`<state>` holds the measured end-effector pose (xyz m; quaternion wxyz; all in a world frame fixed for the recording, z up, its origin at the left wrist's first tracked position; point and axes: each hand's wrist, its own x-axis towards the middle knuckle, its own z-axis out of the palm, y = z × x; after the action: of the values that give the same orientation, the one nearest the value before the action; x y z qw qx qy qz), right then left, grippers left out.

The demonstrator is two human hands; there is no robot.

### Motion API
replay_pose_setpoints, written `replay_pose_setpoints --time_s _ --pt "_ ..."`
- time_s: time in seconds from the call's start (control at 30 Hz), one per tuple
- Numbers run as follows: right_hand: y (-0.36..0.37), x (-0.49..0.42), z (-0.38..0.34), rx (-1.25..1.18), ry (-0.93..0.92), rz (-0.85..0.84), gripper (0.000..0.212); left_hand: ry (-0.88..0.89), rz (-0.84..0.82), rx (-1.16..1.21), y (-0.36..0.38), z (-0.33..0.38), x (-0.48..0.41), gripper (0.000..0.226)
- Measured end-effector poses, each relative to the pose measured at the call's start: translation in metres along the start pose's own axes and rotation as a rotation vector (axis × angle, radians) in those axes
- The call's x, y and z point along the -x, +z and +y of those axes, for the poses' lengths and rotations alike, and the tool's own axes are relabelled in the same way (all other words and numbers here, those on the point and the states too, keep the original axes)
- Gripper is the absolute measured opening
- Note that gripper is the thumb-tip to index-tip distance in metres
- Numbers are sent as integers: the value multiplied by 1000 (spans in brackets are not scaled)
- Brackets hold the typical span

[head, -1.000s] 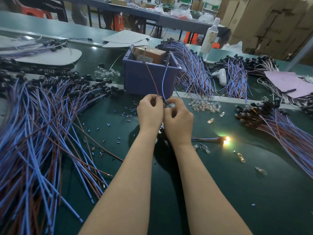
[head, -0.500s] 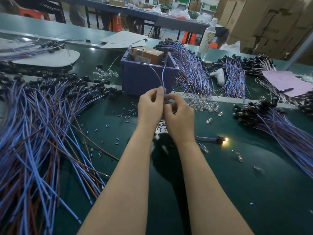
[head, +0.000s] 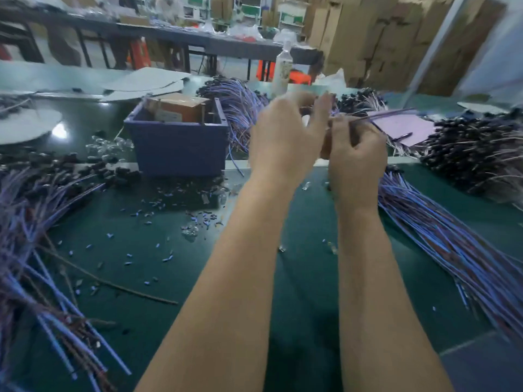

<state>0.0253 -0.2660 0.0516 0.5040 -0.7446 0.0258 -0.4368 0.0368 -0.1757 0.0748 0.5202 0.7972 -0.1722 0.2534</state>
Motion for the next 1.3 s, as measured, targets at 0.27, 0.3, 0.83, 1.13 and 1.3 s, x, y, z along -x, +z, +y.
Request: replay_pose_setpoints --time_s 0.27,0.3,0.83,1.13,1.3 --pt "-81 -16 55 -650 529 483 33 -315 -309 354 133 22 9 21" --pt "-90 -13 64 -525 561 520 36 -282 -318 302 147 23 11 18" --pt "-115 -6 133 -777 963 715 21 -367 -547 78 236 -23 39 23" --pt "-43 1 85 -645 832 281 25 -524 -18 622 127 -36 12 30" --pt "40 35 45 -276 564 -259 22 -527 328 654 20 -63 4 26"
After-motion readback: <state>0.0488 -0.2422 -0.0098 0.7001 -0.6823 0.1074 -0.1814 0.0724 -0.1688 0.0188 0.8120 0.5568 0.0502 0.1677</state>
